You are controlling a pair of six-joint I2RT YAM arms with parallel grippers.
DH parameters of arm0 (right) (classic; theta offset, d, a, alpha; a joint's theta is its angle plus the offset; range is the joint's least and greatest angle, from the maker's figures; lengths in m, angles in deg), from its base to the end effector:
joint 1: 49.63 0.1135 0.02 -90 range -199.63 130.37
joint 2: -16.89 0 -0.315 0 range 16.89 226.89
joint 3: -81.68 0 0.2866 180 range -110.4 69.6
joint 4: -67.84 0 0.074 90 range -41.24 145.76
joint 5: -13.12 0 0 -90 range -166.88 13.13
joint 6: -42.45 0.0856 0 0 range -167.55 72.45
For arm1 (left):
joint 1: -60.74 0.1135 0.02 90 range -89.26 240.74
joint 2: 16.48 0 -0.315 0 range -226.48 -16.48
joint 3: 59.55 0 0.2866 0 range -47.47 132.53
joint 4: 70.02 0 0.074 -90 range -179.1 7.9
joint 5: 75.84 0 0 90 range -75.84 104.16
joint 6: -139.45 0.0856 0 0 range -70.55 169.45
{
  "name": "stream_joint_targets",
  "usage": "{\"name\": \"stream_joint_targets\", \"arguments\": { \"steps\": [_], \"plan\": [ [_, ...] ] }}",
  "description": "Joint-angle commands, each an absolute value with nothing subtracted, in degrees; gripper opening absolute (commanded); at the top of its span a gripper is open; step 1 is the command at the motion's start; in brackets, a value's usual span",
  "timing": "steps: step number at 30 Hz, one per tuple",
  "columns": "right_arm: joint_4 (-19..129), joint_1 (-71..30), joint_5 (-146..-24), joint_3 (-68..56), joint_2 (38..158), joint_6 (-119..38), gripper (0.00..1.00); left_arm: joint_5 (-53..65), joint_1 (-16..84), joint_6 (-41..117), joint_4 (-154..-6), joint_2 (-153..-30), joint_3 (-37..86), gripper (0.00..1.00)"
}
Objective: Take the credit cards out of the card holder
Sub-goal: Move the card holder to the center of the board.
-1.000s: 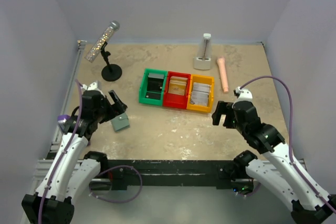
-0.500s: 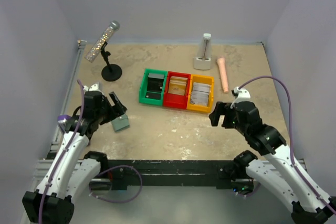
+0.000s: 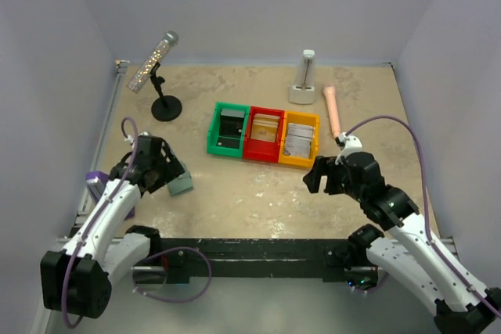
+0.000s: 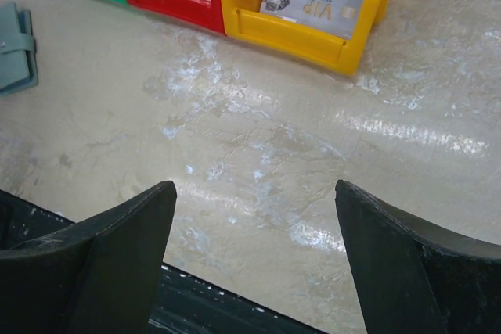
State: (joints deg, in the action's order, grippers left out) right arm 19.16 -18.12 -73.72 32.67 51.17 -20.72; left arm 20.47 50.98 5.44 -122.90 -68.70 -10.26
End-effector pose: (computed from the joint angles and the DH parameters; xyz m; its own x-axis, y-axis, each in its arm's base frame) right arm 0.1467 0.0844 0.2747 -0.6428 0.1345 -0.7541 -0.2160 0.9127 0.3469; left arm 0.2013 -0.0251 0.2162 -0.6611 -0.5870 -0.4673 -0.4890 0.8095 -0.3250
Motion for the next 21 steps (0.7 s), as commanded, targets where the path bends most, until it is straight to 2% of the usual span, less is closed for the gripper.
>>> {"name": "stream_joint_targets", "arguments": {
  "steps": [1, 13, 18, 21],
  "plan": [
    [22.8, -17.8, -76.7, 33.2, 51.1, -21.3, 0.87, 22.5, 51.3, 0.8, -118.8, -74.3, -11.3, 0.76],
    [20.9, -17.8, -78.7, 32.5, 49.0, -22.2, 0.87, 26.5, 51.9, -4.4, -114.5, -82.8, -11.5, 0.69],
    [21.6, -17.9, -79.6, 32.3, 49.7, -22.1, 0.87, 30.2, 52.0, -6.9, -115.8, -81.9, -12.1, 0.69],
    [21.9, -17.9, -79.7, 32.5, 50.1, -22.0, 0.88, 31.7, 52.0, -7.9, -117.0, -82.2, -11.9, 0.74]
  ]
}}
